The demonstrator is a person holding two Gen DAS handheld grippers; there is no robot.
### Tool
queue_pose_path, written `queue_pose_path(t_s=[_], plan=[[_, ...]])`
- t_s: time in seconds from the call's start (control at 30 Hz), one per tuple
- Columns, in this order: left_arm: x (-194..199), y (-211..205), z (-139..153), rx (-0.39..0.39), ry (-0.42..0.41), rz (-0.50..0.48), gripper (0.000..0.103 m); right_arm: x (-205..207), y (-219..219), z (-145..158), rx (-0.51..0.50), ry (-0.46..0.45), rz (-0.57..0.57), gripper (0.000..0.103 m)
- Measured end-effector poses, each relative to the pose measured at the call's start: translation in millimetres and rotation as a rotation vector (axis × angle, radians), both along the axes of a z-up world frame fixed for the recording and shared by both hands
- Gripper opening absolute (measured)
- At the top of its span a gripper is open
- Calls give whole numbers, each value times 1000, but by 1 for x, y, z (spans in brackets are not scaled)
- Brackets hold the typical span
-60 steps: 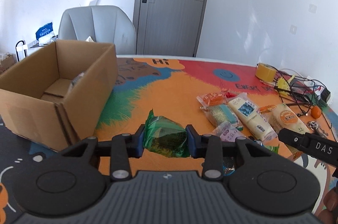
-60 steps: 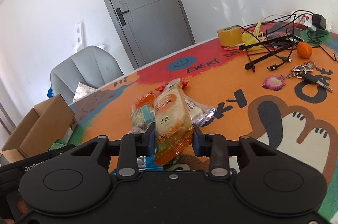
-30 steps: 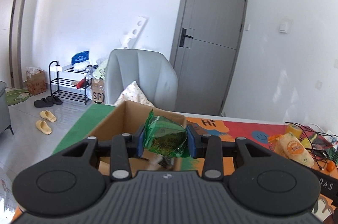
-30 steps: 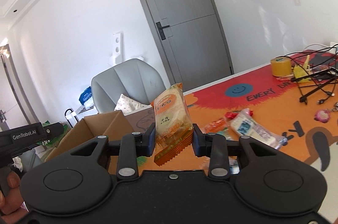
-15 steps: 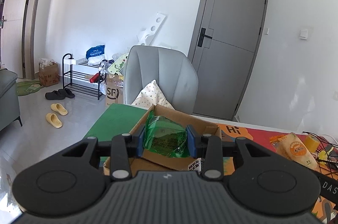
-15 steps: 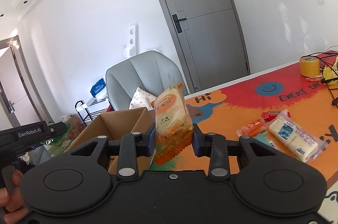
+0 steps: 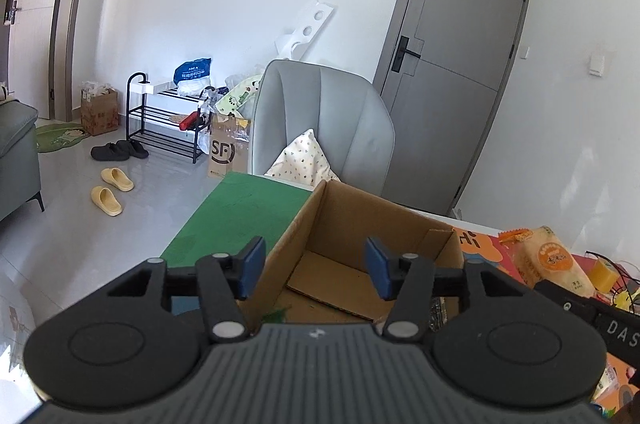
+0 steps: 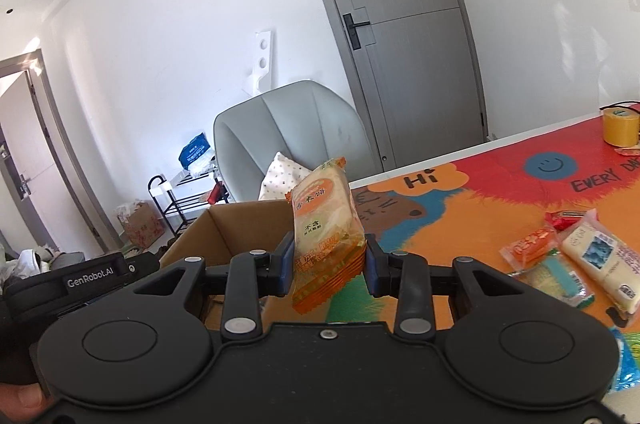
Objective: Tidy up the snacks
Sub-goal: 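Lower the bread packet into the box and open the right tool, then move both tools away from the box back toward the snack pile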
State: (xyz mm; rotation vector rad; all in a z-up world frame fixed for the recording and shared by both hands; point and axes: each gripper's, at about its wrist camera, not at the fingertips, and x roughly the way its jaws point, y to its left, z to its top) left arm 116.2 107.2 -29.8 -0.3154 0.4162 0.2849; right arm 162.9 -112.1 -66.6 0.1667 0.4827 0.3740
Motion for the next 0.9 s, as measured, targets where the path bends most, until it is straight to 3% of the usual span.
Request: queue_pose_path(t_s=[0.07,0.47,0.6,0.9], plan=[[-5,5,3,5,-15,19,68,1,8,1,-2,0,13,34],[-18,36,9,-4,-3,85,81,9,56,4,0,-2,99,35],[-21,37,10,-6,-3,109,87,14,63,0,-3,20,133,51],[-18,26,8,1,16,96,90,3,32,0,15,29,63,61]])
